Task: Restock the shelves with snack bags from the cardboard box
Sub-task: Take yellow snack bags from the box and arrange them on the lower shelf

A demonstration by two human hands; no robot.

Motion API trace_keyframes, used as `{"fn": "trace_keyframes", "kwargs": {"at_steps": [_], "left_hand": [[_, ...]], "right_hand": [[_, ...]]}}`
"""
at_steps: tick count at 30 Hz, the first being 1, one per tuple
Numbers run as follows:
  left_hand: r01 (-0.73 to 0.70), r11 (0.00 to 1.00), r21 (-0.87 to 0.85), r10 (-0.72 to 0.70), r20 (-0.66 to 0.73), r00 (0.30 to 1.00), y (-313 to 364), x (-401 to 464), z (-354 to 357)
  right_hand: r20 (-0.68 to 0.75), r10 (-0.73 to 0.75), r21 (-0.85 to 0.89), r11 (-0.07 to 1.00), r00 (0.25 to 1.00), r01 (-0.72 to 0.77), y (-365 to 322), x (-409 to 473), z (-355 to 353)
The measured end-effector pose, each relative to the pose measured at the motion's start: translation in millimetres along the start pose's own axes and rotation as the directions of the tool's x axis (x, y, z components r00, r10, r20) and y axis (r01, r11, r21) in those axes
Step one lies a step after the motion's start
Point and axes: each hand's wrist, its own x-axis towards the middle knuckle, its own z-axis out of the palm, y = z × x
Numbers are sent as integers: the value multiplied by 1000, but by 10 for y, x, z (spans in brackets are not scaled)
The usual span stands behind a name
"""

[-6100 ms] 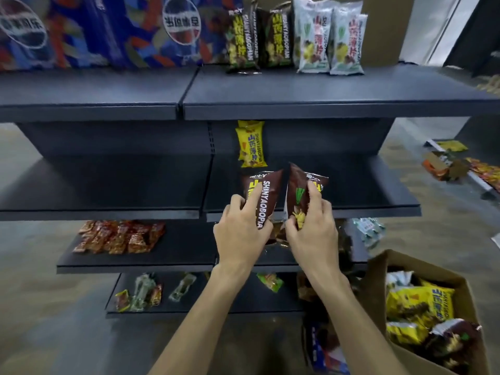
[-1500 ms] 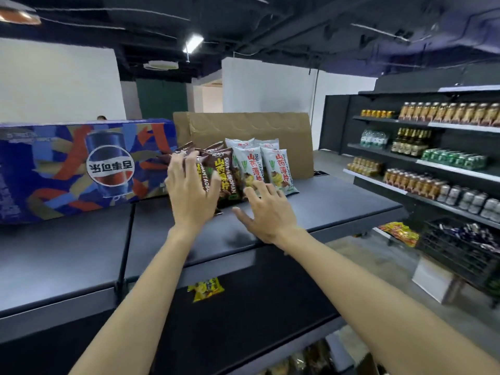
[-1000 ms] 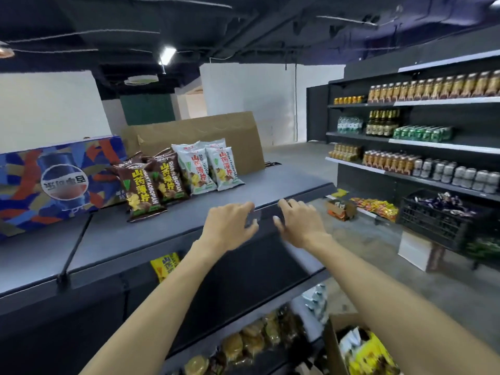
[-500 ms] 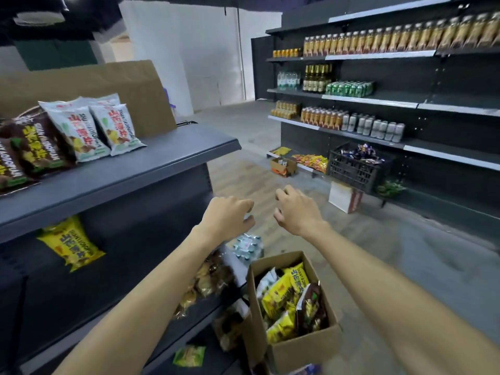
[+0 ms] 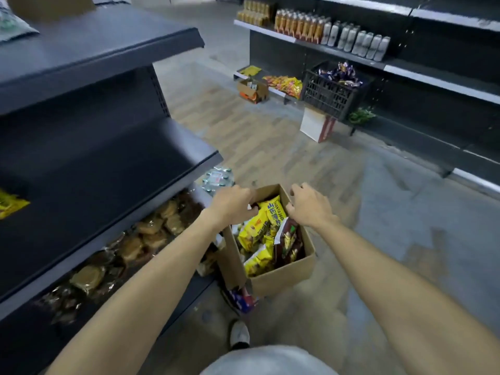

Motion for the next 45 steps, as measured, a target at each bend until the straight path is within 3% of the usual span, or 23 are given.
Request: {"fn": "trace_keyframes", "kwargs": {"at_steps": [7,10,18,25,30,35,40,45], "left_hand": [[-37,995,-87,51,164,985,-28,46,818],[-45,989,-138,76,227,971,-16,15,1028],[-3,977,-212,74,329,942,193,185,1371],[207,929,-308,-58,430,901,274,419,1716],[250,948,-199,-121,500,857,160,406,2047],[285,950,-131,-217,383,898,162,270,2232],[343,936,-82,-298,338,893,181,280,2284],[278,960,-32,-252,332,909,139,369,2322]], "right_hand": [[224,279,76,950,934,-303,246,-203,746],[296,328,109,921,897,-373,247,-231,1022],[419,348,203,864,839,-460,331,41,1379],[477,230,293,868,849,-400,398,229,1418],[523,229,358,815,821,-456,327,377,1516],[500,318,356,773,806,-526,146,478,1653],[456,339,360,775,823,-519,54,508,1801],[411,374,343,781,831,-521,70,559,1860]]}}
